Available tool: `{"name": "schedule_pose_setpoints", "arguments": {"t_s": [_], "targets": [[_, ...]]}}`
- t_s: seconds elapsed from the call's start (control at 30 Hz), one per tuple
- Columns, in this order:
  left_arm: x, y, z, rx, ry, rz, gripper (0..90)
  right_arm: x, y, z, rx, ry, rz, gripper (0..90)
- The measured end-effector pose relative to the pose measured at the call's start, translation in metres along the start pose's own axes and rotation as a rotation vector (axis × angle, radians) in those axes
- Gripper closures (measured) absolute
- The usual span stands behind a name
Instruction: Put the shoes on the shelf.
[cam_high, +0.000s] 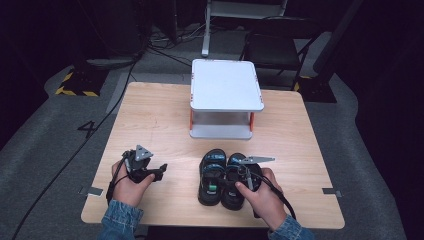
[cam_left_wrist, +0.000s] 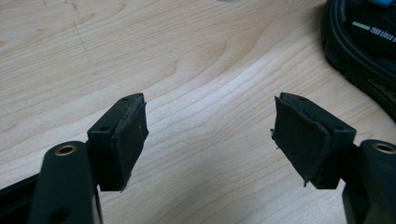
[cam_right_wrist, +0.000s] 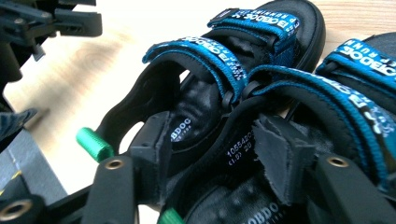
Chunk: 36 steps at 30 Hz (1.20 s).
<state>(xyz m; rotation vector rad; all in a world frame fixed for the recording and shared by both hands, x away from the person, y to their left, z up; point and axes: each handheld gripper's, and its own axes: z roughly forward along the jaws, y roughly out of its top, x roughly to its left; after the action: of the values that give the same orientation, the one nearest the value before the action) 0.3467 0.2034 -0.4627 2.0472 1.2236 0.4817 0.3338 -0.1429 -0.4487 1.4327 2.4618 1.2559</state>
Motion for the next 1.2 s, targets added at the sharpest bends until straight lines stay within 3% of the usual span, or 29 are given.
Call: {"name": "schedule_pose_setpoints", "arguments": {"t_s": [0.07,0.2,0.37,0.57,0.7,0.73,0.77,0.8,0.9,1.1,1.2], "targets": [[-0.002,0.001,0.001,0.000,-0.004,0.007,26.5,0.003,-0.001,0.001,-0.012,-0.040,-0.014,40.0],[-0.004,0.001,0.003,0.009,-0.009,0.016,26.5,0.005,-0.001,0.002,-0.022,-0.057,-0.018,39.5],[-0.004,0.002,0.004,0.007,-0.013,0.017,26.5,0.003,-0.003,0.004,-0.040,-0.029,0.000,38.3],[-0.005,0.005,0.006,0.006,-0.019,0.021,26.4,0.014,-0.006,0.009,-0.054,-0.102,-0.041,32.2],[-0.005,0.007,0.006,-0.002,-0.024,0.024,26.4,0.015,-0.002,0.010,-0.035,-0.115,0.052,33.9],[-0.004,0.008,0.006,-0.004,-0.027,0.027,26.4,0.015,0.000,0.010,-0.034,-0.119,0.076,41.0],[-0.004,0.008,0.006,-0.010,-0.028,0.022,26.4,0.014,0.000,0.011,-0.021,-0.157,0.058,49.7],[-0.003,0.009,0.005,-0.008,-0.032,0.022,26.4,0.014,-0.001,0.014,-0.007,-0.198,0.024,50.2],[0.000,0.011,0.004,-0.024,-0.033,0.015,26.4,0.020,-0.004,0.021,-0.008,-0.252,-0.050,50.1],[0.006,0.014,0.004,-0.038,-0.034,0.005,26.4,0.020,-0.005,0.023,0.007,-0.261,-0.076,53.9],[0.006,0.014,0.005,-0.036,-0.030,0.003,26.4,0.018,-0.005,0.023,0.012,-0.246,-0.089,60.0]]}}
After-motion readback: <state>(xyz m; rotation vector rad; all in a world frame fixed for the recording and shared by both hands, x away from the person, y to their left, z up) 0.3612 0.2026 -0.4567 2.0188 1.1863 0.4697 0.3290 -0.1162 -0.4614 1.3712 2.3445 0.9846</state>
